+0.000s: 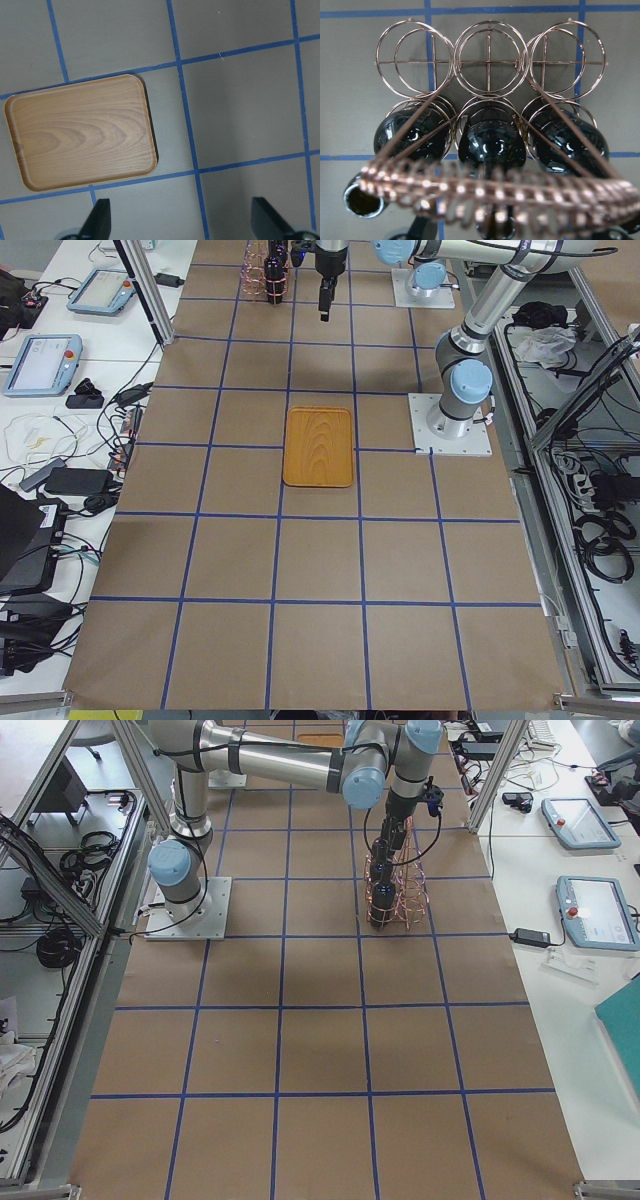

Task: Take wine from basket and place on tray
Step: 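Move the right gripper over the copper wine rack toward the bottles, then lower the right gripper and close it on the nearest bottle's neck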

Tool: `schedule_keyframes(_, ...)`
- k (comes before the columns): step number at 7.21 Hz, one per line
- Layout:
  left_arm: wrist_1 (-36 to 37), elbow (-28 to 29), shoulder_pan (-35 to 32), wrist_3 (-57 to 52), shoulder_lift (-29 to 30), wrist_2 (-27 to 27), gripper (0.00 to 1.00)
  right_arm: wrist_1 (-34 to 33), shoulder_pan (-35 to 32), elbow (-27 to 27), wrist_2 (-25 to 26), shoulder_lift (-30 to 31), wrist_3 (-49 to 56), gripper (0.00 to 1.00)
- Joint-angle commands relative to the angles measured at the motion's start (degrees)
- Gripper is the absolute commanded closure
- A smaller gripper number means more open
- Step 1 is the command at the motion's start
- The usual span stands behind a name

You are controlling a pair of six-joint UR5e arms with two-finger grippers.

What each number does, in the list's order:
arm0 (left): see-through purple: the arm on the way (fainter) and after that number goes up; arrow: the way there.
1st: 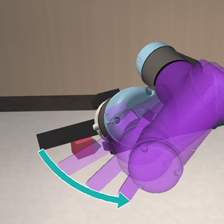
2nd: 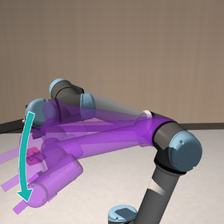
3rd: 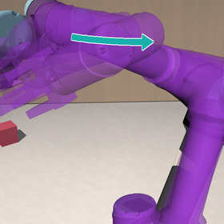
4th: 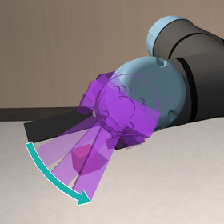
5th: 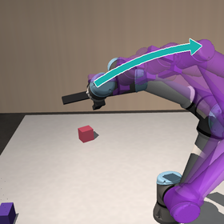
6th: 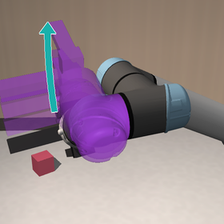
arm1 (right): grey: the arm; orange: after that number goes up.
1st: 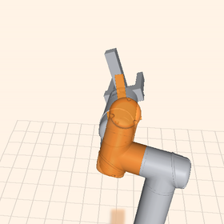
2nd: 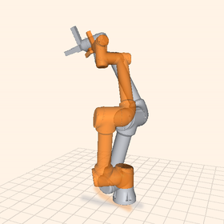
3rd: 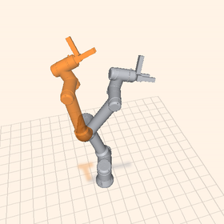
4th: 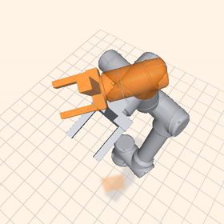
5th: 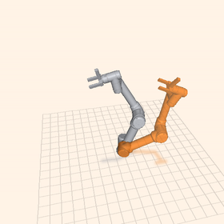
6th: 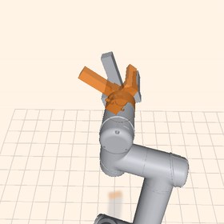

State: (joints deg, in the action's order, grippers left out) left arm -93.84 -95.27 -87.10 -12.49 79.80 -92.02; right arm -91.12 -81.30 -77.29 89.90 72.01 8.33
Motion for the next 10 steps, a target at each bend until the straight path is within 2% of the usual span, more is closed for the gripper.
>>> schedule_keyframes(1, -0.12, 0.0, 0.0, -0.08, 0.0, 0.0, 0.0, 0.59, -3.51, -0.32, 2.11, -1.24, -1.93, 0.13)
schedule_keyframes(3, -0.21, 0.0, 0.0, -0.08, 0.0, 0.0, 0.0, 0.42, -2.73, -0.32, 3.25, -1.43, 2.39, 0.15)
schedule_keyframes(4, -0.12, 0.0, 0.0, -0.08, 0.0, 0.0, 0.0, 0.33, -2.2, -0.41, 4.57, -1.52, 3.96, 0.23)
schedule_keyframes(6, -0.12, 0.0, 0.0, -0.08, 0.0, 0.0, 0.0, 0.33, -0.97, -0.5, 4.06, -1.95, 5.74, 0.33)
schedule_keyframes(10, -0.03, 0.0, 0.0, 0.01, 0.26, -0.09, 0.0, 0.15, -0.79, -0.24, 3.79, -1.7, 4.59, 0.89)
